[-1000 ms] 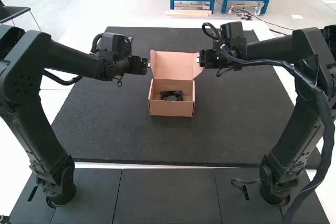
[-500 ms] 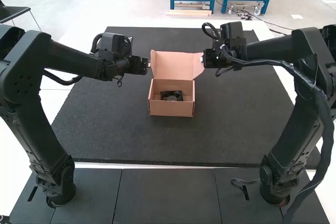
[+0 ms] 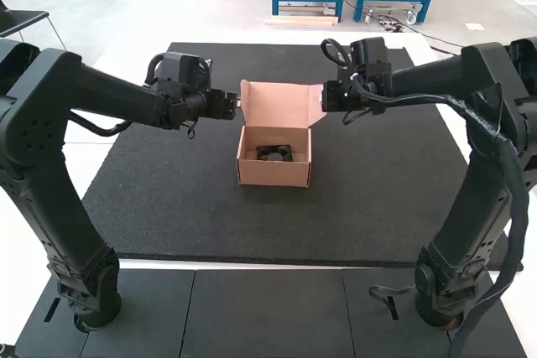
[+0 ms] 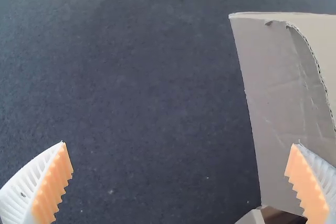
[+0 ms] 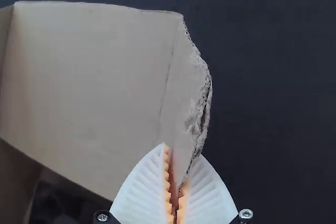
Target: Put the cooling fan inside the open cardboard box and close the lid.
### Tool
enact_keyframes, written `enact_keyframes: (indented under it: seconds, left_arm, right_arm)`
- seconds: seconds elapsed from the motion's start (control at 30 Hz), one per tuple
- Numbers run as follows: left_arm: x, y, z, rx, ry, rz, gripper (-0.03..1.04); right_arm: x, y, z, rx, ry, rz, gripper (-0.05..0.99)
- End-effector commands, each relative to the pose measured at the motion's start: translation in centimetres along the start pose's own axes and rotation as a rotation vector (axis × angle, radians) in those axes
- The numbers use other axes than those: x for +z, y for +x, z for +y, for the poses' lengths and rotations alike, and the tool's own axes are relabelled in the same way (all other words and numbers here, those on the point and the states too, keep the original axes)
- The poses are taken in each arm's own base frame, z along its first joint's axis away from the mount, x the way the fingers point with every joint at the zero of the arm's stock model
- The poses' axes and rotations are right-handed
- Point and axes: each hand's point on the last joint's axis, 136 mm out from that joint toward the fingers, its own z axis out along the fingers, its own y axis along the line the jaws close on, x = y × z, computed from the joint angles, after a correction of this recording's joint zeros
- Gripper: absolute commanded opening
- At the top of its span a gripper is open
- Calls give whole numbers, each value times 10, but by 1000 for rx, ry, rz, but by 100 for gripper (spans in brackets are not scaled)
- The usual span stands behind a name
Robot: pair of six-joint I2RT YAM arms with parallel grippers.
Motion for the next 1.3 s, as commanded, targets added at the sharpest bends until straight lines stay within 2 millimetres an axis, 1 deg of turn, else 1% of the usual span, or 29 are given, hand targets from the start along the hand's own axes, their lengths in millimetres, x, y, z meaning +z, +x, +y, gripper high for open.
enact_keyframes:
  seconds: [0.0, 0.07, 0.23, 0.37, 0.63, 0.73, 0.9, 1.07, 1.27]
  left_arm:
    - [-3, -25, -12, -2, 34, -55, 96]
    - [-3, -25, -16, 3, 41, -56, 96]
    - [-4, -26, -27, 12, 62, -56, 96]
    - [-6, -28, -34, 16, 75, -60, 96]
    - [-11, -33, -34, 16, 76, -69, 96]
    - [-14, -34, -34, 14, 76, -72, 96]
    - [-18, -36, -34, 14, 76, -73, 96]
    - [-24, -38, -34, 14, 74, -72, 96]
    - [-33, -36, -33, 15, 72, -65, 96]
  right_arm:
    - [-2, -20, 3, -6, -13, -39, 4]
    - [-3, -22, 4, -8, -19, -42, 3]
    - [-5, -22, 7, -9, -30, -34, 3]
    - [-7, -20, 16, -17, -48, -24, 2]
    - [-10, -12, 47, -44, -118, 15, 0]
    - [-10, -5, 55, -51, -135, 39, 0]
    - [-10, 5, 65, -59, -153, 76, -1]
    - [-16, 8, 75, -74, -173, 93, -2]
    - [-24, 12, 80, -91, -181, 113, -2]
